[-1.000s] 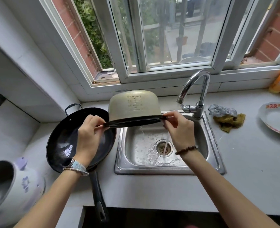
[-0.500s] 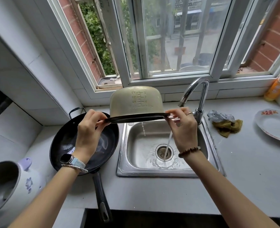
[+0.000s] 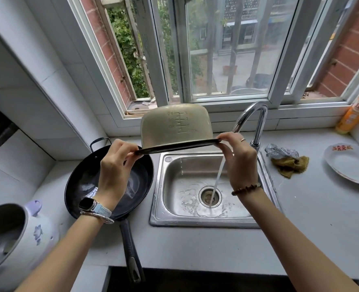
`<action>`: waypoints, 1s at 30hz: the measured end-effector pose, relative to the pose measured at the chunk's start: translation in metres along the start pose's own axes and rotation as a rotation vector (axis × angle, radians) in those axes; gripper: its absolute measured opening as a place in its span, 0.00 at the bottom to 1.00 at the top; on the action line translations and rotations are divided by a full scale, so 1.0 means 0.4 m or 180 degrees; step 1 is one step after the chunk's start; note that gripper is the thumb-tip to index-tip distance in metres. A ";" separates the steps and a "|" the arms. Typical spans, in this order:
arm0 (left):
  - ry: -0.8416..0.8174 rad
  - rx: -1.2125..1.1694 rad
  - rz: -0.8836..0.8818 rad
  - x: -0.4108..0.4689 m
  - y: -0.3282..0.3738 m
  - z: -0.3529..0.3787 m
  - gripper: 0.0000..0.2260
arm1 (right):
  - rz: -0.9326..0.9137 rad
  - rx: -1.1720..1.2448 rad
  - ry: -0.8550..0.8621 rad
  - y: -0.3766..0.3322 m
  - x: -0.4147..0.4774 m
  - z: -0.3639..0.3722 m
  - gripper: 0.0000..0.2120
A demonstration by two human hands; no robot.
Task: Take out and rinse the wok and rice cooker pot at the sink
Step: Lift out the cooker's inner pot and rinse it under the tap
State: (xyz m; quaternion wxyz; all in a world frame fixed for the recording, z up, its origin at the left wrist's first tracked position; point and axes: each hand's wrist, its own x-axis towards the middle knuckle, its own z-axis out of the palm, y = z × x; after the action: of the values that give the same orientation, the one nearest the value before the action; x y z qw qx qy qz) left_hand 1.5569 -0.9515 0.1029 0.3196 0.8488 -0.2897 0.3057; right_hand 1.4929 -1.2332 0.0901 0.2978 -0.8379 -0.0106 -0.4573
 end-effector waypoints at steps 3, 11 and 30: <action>-0.0112 -0.0096 -0.0056 -0.017 -0.004 0.012 0.05 | 0.0010 -0.0042 -0.0050 0.012 -0.002 0.003 0.05; -0.0135 -0.0183 -0.0213 -0.039 0.009 0.019 0.07 | 0.0051 -0.0033 -0.0251 0.027 -0.031 -0.008 0.05; -0.0027 -0.0088 -0.0062 -0.017 0.038 -0.003 0.06 | -0.0087 0.0078 -0.0124 0.014 -0.009 -0.046 0.06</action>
State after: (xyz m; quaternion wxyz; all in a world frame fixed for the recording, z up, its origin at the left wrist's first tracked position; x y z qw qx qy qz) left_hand 1.5416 -0.9581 0.1044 0.3330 0.8484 -0.2870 0.2949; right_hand 1.4784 -1.2463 0.0921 0.3015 -0.8427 -0.0335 -0.4448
